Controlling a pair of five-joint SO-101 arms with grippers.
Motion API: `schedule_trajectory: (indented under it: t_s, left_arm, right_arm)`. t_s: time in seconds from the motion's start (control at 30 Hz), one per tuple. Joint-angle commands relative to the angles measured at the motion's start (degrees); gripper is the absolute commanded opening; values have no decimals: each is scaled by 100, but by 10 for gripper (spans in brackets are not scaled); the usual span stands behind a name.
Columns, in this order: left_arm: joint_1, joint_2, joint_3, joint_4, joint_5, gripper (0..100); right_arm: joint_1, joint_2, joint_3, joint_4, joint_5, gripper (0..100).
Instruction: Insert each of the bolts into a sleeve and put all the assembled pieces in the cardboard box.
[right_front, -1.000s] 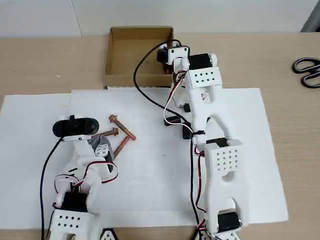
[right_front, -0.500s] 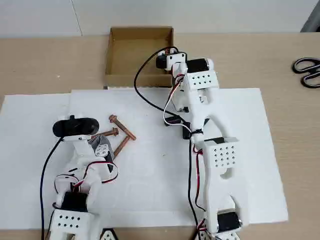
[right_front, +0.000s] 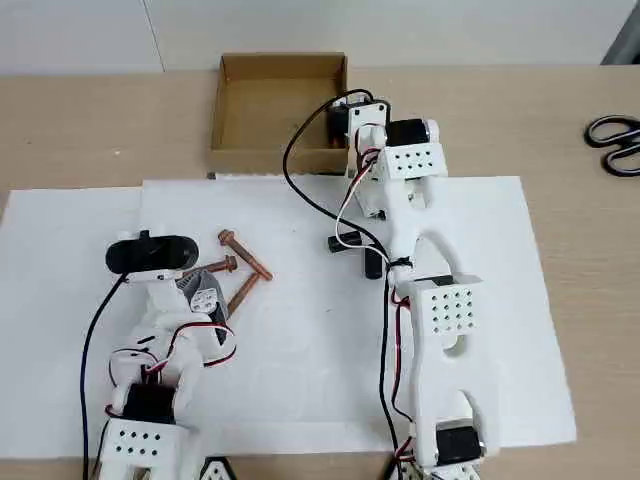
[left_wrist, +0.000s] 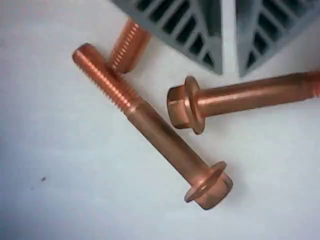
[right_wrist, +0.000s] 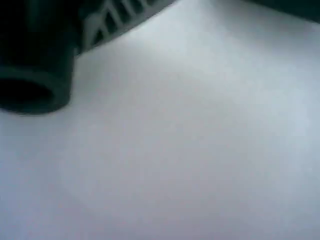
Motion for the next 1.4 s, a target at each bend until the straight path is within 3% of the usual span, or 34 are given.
schedule_trajectory:
  t_s: [0.0, 0.13, 0.27, 0.43, 0.73, 0.93, 1.07, 1.37]
  left_arm:
    - [26, -62, 13, -105, 44, 6]
    - [26, -62, 13, -105, 44, 6]
    - [0, -62, -277, -18, 44, 6]
    - [88, -18, -1710, 835, 299, 6]
    - [475, 246, -3521, 1626, 457, 6]
    - [466, 1732, -5341, 2268, 862, 6]
    - [466, 3165, -6897, 3182, 1275, 6]
    - [510, 6189, -9473, 4791, 2611, 6]
  right_arm:
    - [-84, 180, 62, 136, 18, 68]
    - [-110, 31, 62, 259, 18, 6]
    - [-75, -629, 62, 646, 9, 6]
    - [207, -1270, 97, 699, -202, 3]
    - [497, -1376, 211, 804, -211, 3]
    - [796, -1376, 949, 796, -220, 3]
    - [1121, -1490, 1143, 804, -220, 3]
    - [1437, -3204, 2567, 752, -176, 5]
